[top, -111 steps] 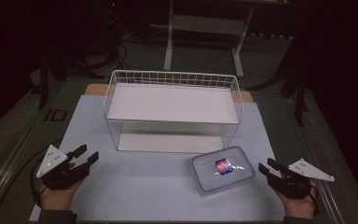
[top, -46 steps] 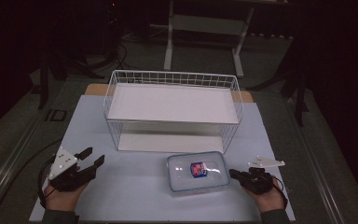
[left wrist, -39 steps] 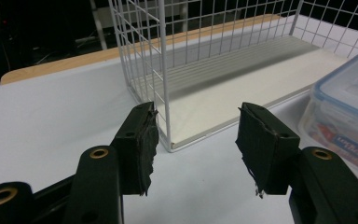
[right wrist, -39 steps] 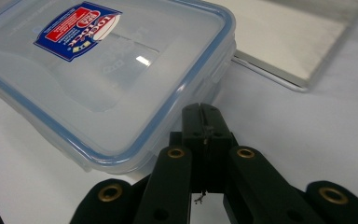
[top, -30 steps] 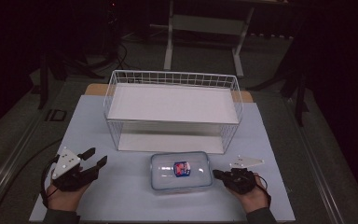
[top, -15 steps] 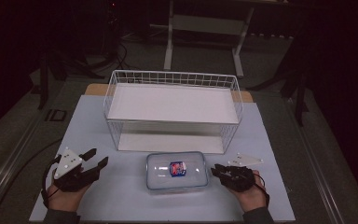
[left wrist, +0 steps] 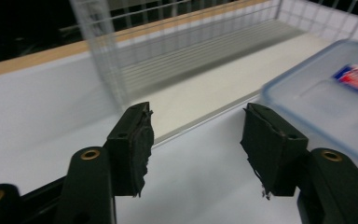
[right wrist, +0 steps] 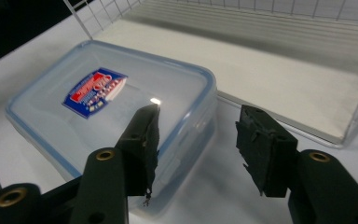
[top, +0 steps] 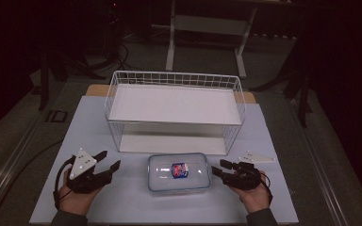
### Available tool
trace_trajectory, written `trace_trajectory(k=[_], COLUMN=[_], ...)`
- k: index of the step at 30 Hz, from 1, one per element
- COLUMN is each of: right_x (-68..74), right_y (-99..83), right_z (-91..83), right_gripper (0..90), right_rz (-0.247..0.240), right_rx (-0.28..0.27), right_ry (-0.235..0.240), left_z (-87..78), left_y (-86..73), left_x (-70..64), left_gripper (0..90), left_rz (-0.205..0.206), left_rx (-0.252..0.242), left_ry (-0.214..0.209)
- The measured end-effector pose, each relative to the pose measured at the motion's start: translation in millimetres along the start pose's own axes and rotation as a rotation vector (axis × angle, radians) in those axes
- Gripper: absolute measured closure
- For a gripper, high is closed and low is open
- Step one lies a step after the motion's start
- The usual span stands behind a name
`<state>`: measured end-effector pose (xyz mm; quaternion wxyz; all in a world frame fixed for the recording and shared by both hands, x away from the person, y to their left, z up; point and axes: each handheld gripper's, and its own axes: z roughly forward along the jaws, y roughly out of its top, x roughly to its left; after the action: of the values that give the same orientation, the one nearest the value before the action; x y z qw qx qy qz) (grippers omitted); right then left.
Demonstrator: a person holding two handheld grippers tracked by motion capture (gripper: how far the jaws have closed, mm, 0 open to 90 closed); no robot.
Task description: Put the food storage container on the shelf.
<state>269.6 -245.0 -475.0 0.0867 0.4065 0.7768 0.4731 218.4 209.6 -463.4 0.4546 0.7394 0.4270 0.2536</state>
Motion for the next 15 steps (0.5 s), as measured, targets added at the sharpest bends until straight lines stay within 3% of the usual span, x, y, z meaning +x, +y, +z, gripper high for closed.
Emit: trace_trajectory(k=[3,7,10,15], right_x=[0.0,1.7,2.2,0.4], right_y=[1.8,1.5,0.6,0.1], right_z=[2.3,7.6,11.3,17.0], right_gripper=[46.8,41.4,40.0,36.4], right_rz=[0.012,0.024,0.03,0.067], right_rx=[0.006,0.033,0.054,0.062], right_ry=[0.028,0.038,0.058,0.102], left_z=[10.8,26.2,40.2,55.3], left_y=[-1.0,0.1,2.0,1.1], left_x=[-12.4,-31.8,-40.9,-48.5], left_gripper=[40.7,38.1,24.6,17.8], left_rz=[-0.027,-0.028,-0.056,-0.105], left_rx=[0.026,0.064,0.116,0.161], left_ry=[-0.062,-0.129,-0.148,-0.208])
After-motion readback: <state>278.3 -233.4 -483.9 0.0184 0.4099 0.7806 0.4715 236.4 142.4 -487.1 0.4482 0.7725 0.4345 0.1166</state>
